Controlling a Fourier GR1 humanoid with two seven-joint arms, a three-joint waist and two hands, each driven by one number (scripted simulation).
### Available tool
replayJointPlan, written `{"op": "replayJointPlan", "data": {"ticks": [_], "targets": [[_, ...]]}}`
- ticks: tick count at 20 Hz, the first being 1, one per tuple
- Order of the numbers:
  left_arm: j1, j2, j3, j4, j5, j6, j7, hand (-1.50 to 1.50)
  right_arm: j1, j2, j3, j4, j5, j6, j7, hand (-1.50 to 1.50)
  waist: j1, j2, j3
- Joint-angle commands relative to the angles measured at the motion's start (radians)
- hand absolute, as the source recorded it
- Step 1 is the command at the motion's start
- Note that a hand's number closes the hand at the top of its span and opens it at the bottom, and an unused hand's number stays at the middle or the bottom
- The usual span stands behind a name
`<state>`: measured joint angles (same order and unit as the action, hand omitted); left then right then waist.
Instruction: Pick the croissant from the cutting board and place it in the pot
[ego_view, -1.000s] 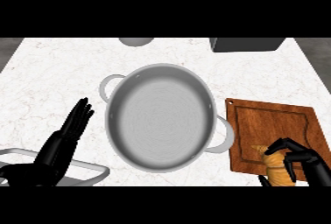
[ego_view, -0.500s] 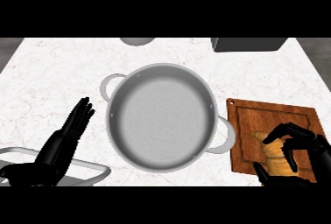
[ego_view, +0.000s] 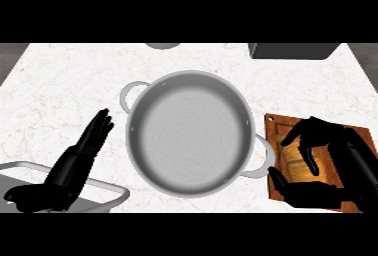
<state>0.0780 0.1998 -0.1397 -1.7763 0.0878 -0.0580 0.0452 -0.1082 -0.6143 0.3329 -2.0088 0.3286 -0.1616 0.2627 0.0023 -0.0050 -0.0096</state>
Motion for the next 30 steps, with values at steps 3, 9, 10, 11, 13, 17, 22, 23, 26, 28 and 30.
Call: {"op": "replayJointPlan", "data": {"ticks": [3,9,10,11,13,17,22,23,26,28,30], "targets": [[-0.007,0.007,-0.060,0.171,-0.017,-0.031,0.120,0.00,-0.202,0.057,0.134,0.041,0.132,0.084,0.244,1.50,0.025,0.027,0.001],[-0.022,0.036,-0.043,0.165,-0.007,-0.033,0.114,0.00,-0.410,0.090,0.234,0.179,0.283,0.209,0.415,1.50,0.033,0.026,0.001],[-0.017,0.031,-0.059,0.156,-0.010,-0.033,0.124,0.00,-0.448,0.090,0.259,0.195,0.315,0.243,0.445,1.50,0.037,0.026,0.000],[-0.012,0.019,-0.073,0.151,-0.026,-0.013,0.133,0.00,-0.452,0.087,0.286,0.244,0.346,0.262,0.442,1.50,0.037,0.028,0.003],[0.003,0.019,-0.079,0.148,-0.018,-0.017,0.111,0.00,-0.522,0.120,0.324,0.306,0.378,0.329,0.509,1.50,0.051,0.028,0.001],[-0.019,0.028,-0.081,0.160,-0.019,-0.017,0.108,0.00,-0.561,0.262,0.365,0.452,0.316,0.425,0.602,1.50,0.043,0.036,0.004],[-0.021,0.021,-0.073,0.176,-0.021,0.004,0.117,0.00,-0.570,0.415,0.366,0.591,0.243,0.518,0.758,-1.50,0.017,0.032,0.006],[-0.036,0.019,-0.073,0.163,-0.013,0.001,0.127,0.00,-0.629,0.457,0.349,0.639,0.232,0.545,0.785,-1.50,0.028,0.033,0.006],[-0.031,0.020,-0.055,0.195,-0.009,0.005,0.123,0.00,-0.645,0.529,0.320,0.676,0.244,0.439,0.715,-1.50,0.010,0.027,0.009],[0.005,0.016,-0.071,0.168,-0.018,0.006,0.109,0.00,-0.657,0.572,0.258,0.657,0.241,0.322,0.651,-1.50,0.009,0.029,0.010],[0.007,0.027,-0.048,0.151,-0.006,0.006,0.110,0.00,-0.655,0.609,0.241,0.619,0.257,0.190,0.613,-1.50,0.009,0.029,0.012]]}}
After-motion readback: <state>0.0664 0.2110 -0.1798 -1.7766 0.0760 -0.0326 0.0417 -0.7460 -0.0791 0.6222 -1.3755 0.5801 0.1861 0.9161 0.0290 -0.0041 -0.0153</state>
